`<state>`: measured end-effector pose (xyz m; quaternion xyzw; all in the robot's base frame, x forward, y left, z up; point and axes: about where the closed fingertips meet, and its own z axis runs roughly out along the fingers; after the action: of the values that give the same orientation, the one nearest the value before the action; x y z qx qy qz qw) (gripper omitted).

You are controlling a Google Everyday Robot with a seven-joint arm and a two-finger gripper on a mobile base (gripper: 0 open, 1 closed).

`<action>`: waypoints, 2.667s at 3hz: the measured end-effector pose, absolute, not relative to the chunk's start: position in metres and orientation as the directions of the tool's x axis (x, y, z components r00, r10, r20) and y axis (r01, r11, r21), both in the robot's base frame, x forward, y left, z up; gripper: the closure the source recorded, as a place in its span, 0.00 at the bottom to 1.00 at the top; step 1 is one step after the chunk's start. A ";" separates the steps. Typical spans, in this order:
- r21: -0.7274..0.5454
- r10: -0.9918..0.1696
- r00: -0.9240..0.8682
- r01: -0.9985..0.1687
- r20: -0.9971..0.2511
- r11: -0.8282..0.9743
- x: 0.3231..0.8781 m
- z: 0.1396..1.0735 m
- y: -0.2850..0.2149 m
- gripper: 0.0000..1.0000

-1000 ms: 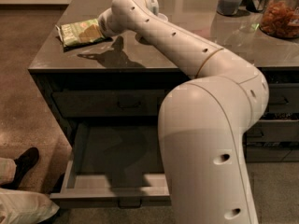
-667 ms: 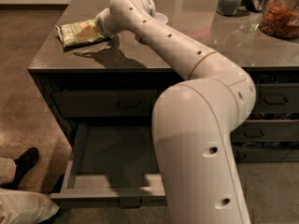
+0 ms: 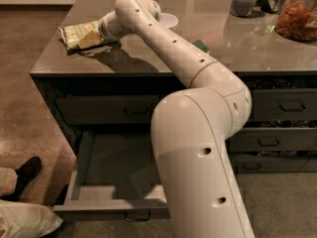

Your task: Place green jalapeno chip bag into middle drawer

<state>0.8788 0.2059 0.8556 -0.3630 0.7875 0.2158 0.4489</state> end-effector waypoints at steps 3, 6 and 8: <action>0.010 -0.414 -0.322 -0.799 -0.852 0.601 0.879 0.850 0.215 0.87; -0.120 -0.379 -0.075 -0.878 -0.922 0.464 0.805 0.922 0.178 1.00; -0.179 -0.375 0.058 -0.939 -0.925 0.295 0.708 0.945 0.141 1.00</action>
Offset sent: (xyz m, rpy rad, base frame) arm 0.0048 0.0028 -0.0032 -0.0341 0.0178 0.0484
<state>0.7084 0.1414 0.9449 -0.5238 0.6269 0.2792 0.5046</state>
